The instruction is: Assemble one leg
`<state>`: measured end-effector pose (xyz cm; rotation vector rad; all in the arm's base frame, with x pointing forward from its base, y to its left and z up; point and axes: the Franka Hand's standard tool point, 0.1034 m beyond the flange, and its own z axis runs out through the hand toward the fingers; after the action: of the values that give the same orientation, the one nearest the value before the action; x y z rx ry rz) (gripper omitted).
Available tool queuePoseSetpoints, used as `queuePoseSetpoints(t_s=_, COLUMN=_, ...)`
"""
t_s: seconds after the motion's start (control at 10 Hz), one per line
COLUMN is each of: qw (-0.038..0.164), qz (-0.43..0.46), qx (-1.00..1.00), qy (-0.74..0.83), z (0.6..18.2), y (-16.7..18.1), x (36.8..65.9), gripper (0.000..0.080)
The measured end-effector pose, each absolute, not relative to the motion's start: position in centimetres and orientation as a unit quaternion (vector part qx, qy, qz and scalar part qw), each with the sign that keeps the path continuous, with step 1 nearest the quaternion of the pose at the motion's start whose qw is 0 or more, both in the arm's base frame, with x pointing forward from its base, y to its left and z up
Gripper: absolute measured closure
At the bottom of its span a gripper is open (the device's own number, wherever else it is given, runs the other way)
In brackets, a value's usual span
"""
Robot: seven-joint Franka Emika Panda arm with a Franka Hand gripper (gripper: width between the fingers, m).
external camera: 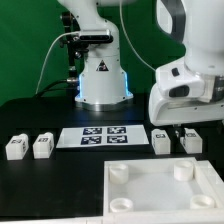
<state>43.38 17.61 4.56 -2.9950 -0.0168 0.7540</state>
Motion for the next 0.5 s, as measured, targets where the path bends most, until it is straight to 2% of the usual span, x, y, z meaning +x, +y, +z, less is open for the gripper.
queuePoseSetpoints(t_s=0.3, qw=0.018, qz=0.358, qx=-0.933, qy=-0.007, z=4.12, y=17.38, x=43.41, gripper=0.0150)
queuePoseSetpoints(t_s=0.5, qw=0.008, qz=0.385, qx=-0.923, qy=0.009, z=3.52, y=17.70, x=42.85, gripper=0.0150)
